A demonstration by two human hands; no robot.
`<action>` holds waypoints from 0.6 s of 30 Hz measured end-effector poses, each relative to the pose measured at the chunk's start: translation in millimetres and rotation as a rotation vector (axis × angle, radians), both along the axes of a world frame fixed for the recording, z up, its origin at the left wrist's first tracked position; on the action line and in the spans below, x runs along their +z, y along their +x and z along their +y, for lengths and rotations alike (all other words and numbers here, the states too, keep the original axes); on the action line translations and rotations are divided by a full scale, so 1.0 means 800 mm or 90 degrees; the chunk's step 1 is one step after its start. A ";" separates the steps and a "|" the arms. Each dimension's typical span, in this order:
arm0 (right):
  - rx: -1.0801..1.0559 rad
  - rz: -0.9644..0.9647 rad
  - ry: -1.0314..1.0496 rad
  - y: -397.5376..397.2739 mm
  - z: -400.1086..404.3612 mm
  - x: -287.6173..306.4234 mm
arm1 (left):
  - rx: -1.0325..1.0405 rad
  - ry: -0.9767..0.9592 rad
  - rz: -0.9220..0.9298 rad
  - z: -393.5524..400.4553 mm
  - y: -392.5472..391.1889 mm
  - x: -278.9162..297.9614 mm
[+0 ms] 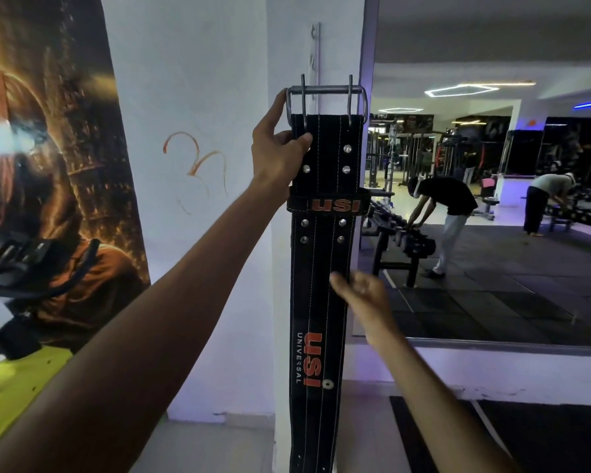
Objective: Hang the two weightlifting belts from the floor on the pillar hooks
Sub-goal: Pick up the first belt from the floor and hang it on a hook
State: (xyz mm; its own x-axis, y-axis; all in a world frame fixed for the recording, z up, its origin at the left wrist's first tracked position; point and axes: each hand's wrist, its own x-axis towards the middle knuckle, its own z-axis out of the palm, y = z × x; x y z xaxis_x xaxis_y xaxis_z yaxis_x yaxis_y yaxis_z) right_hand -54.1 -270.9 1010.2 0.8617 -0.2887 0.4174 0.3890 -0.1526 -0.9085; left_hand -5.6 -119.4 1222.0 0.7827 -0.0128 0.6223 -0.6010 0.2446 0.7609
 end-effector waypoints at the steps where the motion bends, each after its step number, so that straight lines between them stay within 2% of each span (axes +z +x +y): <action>1: -0.002 -0.031 0.021 0.004 0.000 0.028 | -0.003 -0.004 0.005 -0.001 -0.001 0.000; 4: 0.024 -0.061 0.042 0.010 0.001 0.054 | -0.013 -0.011 0.008 -0.004 -0.004 0.002; 8: 0.003 0.054 0.012 0.006 0.007 -0.034 | -0.011 -0.025 0.008 0.001 0.001 0.007; 12: 0.032 0.102 0.008 -0.003 0.007 -0.093 | -0.006 -0.025 0.027 0.000 0.010 -0.003; 15: 0.072 0.121 -0.005 0.001 -0.003 -0.076 | -0.004 -0.026 0.027 0.002 0.014 -0.005; 18: 0.032 0.094 0.106 0.008 -0.019 -0.021 | -0.016 -0.040 0.028 0.006 0.017 -0.001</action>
State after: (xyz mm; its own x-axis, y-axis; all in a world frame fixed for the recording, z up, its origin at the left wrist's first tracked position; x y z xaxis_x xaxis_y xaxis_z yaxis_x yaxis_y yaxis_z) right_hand -47.5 -286.4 993.5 0.9252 -0.2977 0.2353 0.2528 0.0214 -0.9673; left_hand 8.0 -115.0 1221.2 0.8095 0.0056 0.5871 -0.5602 0.3069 0.7694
